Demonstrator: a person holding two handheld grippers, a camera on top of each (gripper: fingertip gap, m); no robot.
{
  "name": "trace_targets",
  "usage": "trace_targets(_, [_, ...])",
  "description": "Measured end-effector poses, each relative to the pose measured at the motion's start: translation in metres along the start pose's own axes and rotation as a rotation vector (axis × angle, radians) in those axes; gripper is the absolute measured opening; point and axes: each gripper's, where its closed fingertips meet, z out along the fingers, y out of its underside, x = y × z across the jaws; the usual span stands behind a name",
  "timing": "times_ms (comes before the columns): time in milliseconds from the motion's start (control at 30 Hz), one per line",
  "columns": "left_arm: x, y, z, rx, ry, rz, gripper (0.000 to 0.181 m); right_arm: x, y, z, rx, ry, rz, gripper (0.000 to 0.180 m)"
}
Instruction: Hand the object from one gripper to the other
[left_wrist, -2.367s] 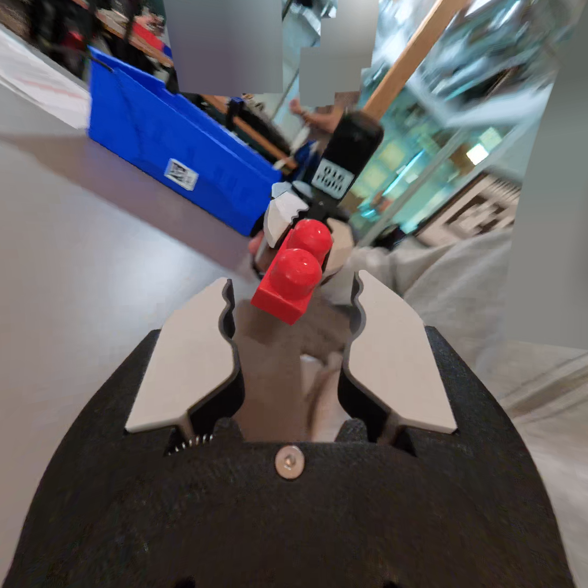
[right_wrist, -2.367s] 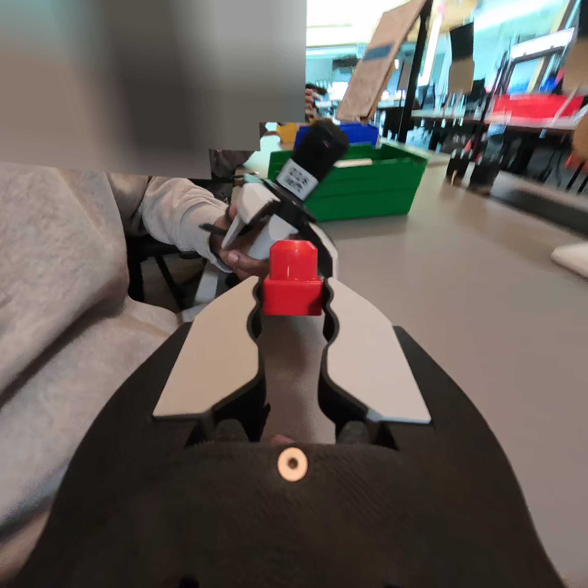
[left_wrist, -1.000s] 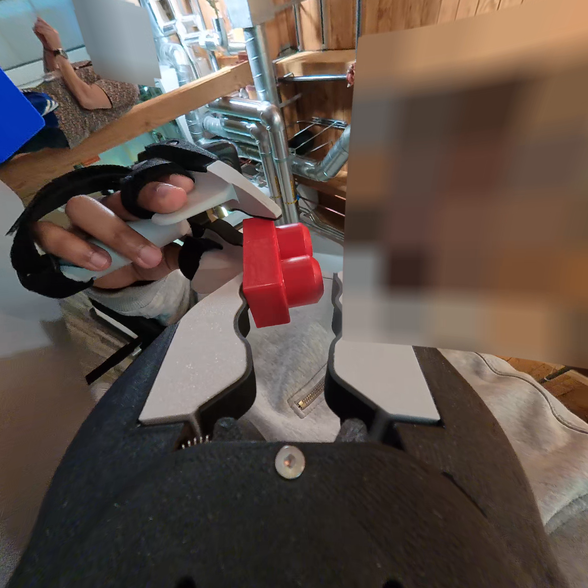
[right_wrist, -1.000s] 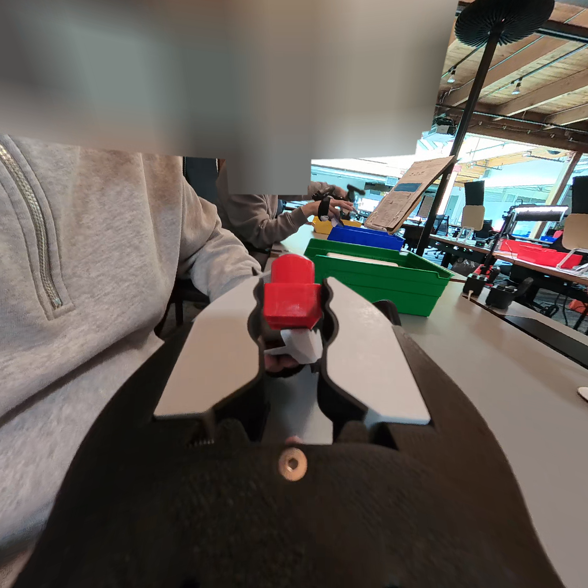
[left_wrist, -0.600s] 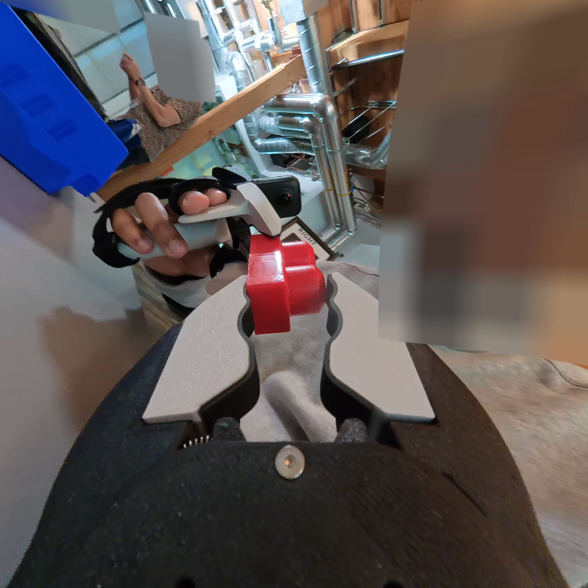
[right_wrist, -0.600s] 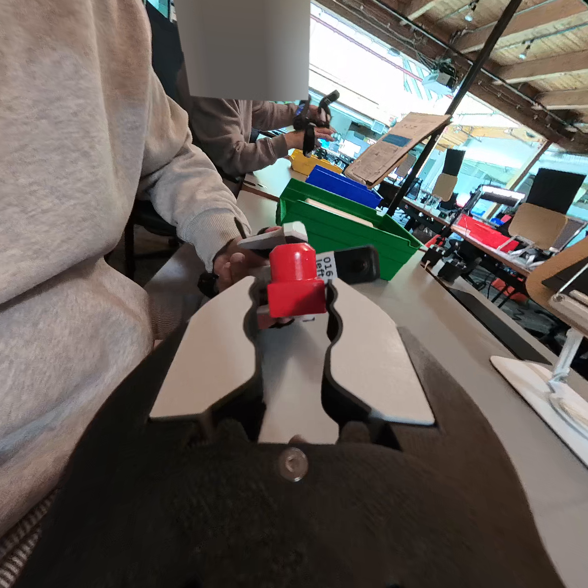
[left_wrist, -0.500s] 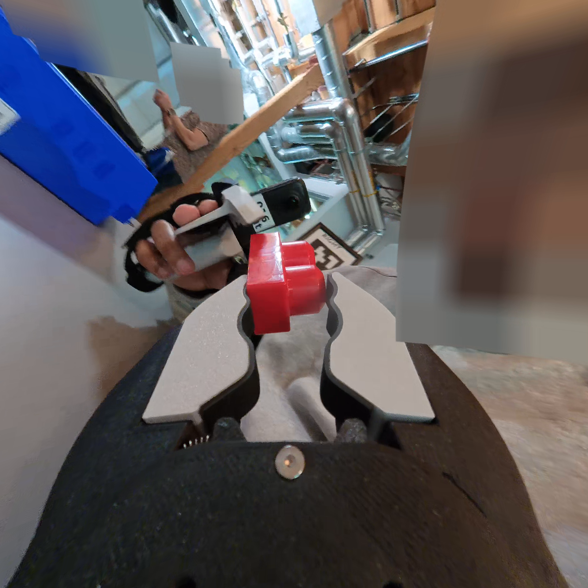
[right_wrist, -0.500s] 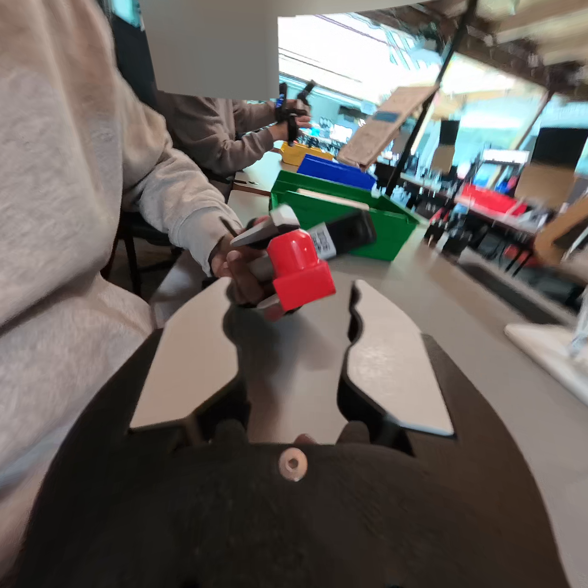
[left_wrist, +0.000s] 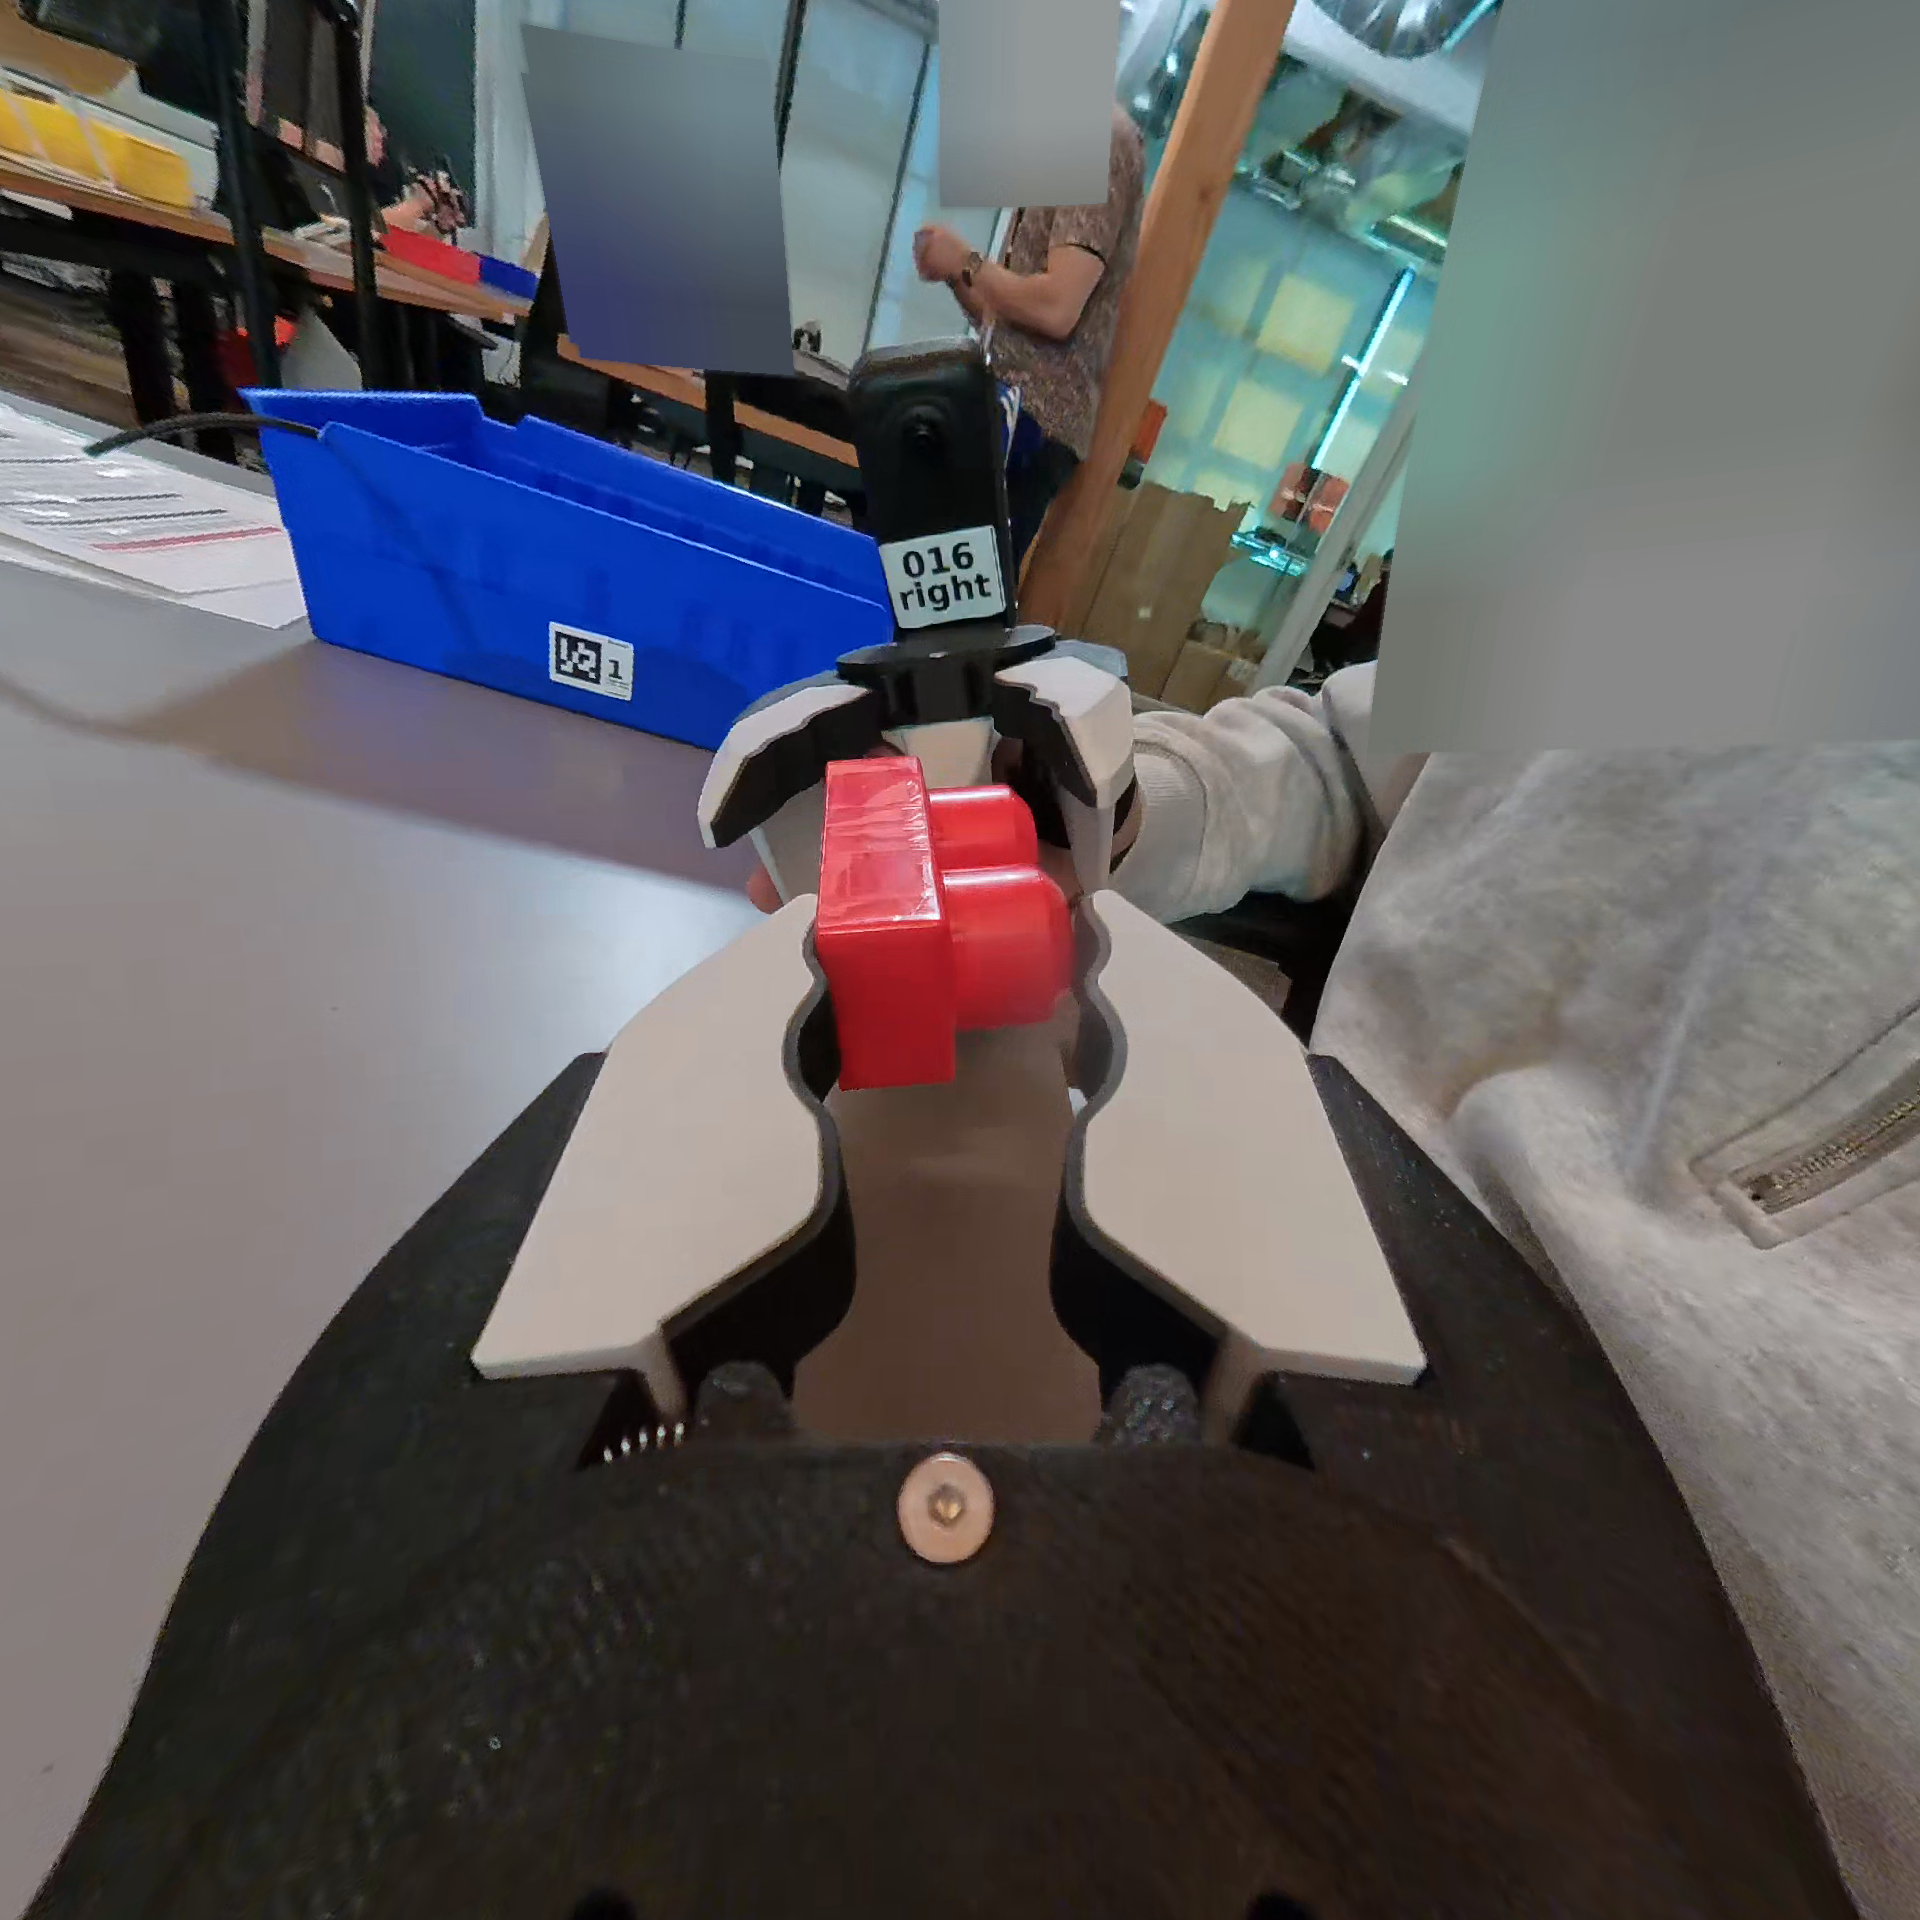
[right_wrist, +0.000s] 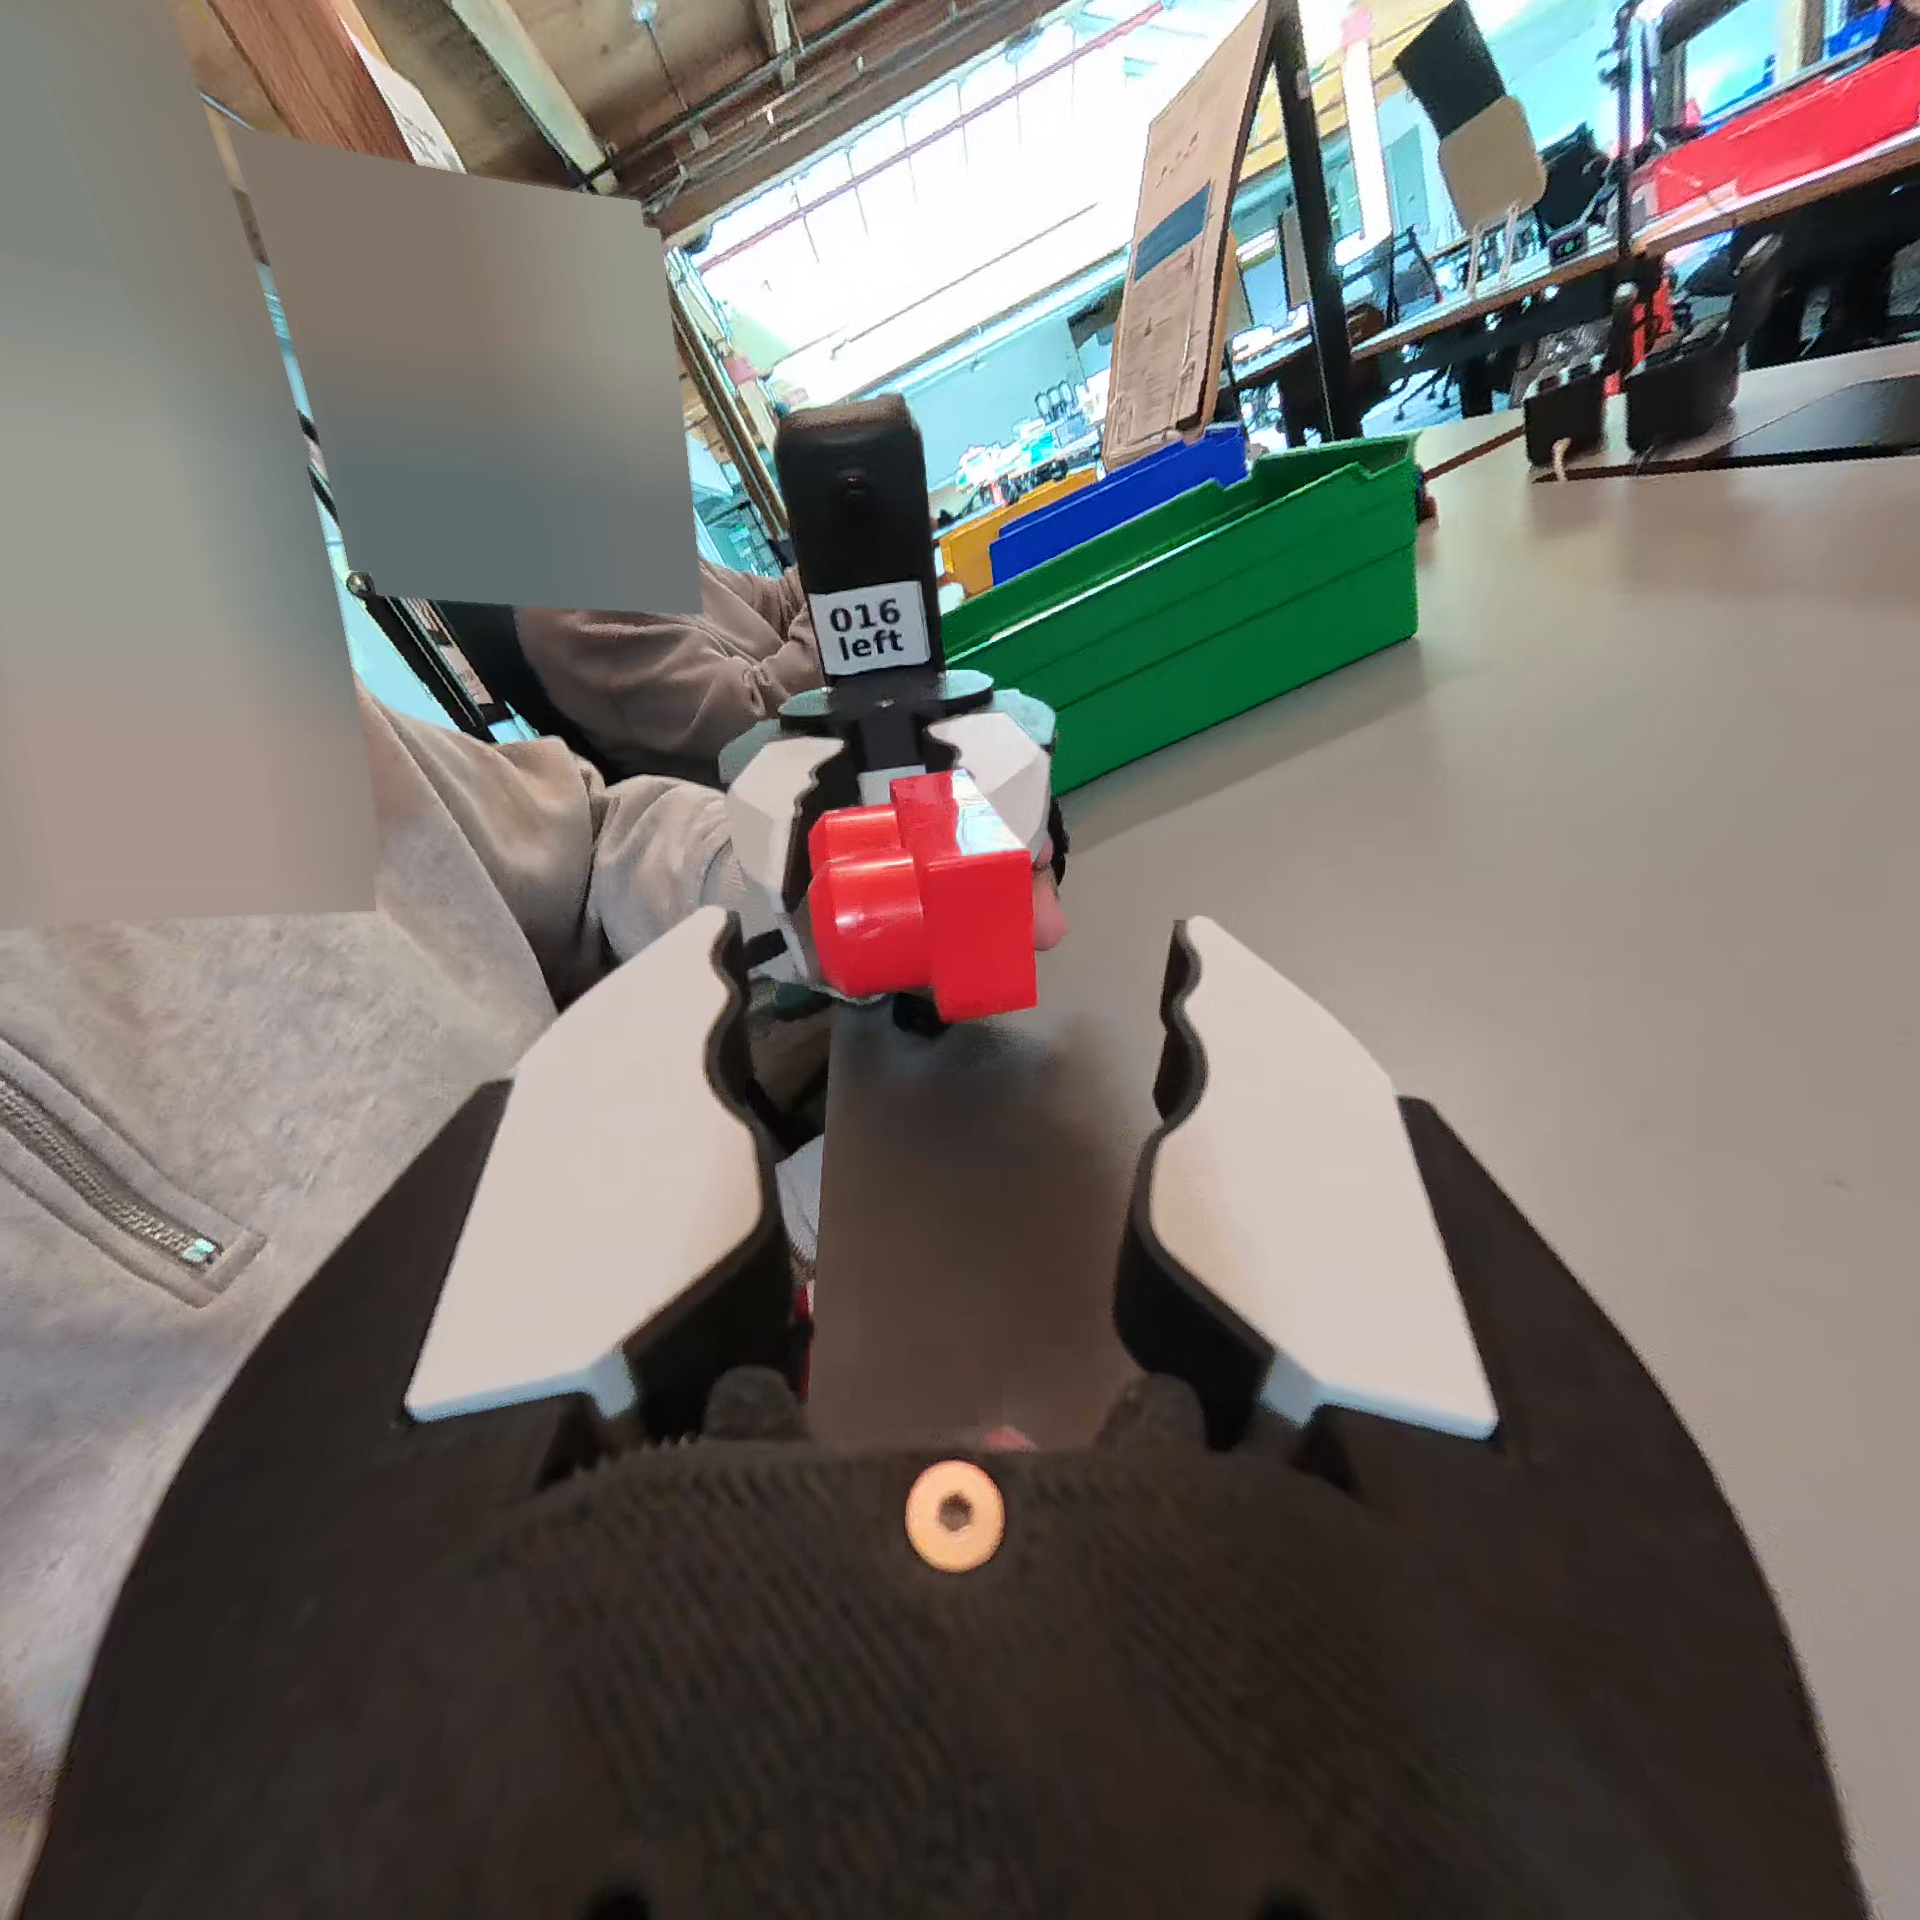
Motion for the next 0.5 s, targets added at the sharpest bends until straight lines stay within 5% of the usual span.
trace_targets(500, [0.006, 0.011, 0.007, -0.05, 0.012, 0.01, 0.042, -0.007, 0.015, 0.006, -0.113, 0.004, -0.121, 0.048])
